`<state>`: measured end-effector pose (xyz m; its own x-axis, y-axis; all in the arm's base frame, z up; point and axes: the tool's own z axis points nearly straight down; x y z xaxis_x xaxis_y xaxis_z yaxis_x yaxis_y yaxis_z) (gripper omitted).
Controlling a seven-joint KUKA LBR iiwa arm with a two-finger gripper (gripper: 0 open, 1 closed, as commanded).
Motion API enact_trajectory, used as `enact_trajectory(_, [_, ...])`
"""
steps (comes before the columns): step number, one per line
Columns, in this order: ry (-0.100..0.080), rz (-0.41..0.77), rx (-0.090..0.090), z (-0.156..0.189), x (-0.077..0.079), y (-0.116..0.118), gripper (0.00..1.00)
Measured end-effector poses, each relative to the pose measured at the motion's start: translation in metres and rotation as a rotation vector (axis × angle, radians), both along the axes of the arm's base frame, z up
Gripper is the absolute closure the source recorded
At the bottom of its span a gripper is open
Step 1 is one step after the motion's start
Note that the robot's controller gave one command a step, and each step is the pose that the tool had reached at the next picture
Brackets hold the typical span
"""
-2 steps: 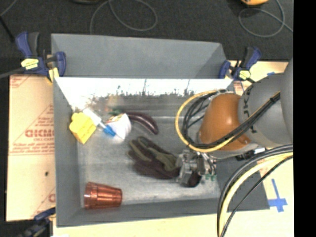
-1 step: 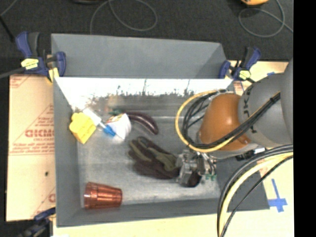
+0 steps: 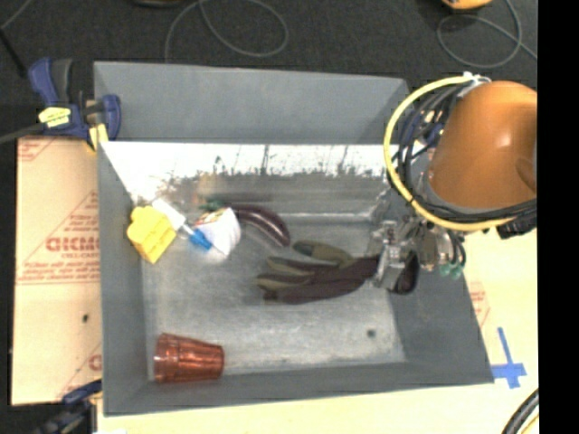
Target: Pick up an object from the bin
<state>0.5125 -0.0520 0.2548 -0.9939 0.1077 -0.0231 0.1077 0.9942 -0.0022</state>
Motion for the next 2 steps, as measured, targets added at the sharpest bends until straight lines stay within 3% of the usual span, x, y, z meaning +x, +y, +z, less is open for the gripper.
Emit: enact_trajectory(2, [0.009,0.004,0.000,-0.0049,-0.0012,-0.0002,1.00])
